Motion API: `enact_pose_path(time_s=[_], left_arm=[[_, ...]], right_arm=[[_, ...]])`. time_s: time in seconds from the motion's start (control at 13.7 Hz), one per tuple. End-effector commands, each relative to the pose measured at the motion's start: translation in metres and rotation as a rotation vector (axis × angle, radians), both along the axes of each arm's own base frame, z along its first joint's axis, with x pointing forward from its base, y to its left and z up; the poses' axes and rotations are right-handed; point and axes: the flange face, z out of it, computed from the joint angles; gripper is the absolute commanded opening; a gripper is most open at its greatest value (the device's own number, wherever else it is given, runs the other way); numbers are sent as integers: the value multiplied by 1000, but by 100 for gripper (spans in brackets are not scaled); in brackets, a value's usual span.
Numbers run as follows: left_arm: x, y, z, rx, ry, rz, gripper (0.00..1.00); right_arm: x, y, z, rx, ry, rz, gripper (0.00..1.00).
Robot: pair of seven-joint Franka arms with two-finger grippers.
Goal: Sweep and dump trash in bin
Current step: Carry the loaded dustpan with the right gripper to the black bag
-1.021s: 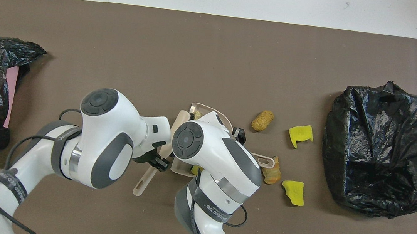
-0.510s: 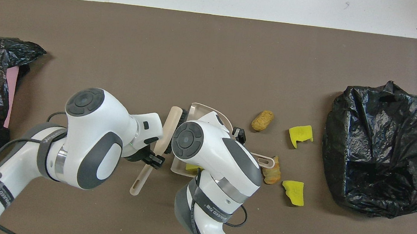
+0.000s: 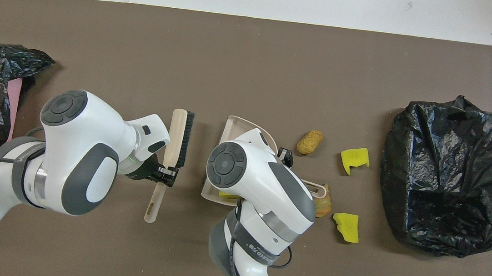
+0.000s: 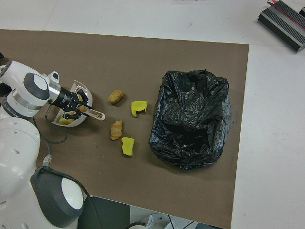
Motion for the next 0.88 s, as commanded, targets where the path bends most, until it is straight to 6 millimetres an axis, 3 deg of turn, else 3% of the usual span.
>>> enact_pose_path(time_s=[0.0,0.29,0.44,0.8], left_arm=[[-2,-4,9,82,1,77,0],[-27,-32,12,158,41,156,0],[-51,-49,11,183,54,177,0],[-116,-111,9,262,71,243,0]], right_arm=[[-11,-40,38,40,-10,-37,0],[-18,-113,91,73,2,-69,0],[-11,-156,117,84,13,-55,0],[17,-304,153,121,55,11,0]])
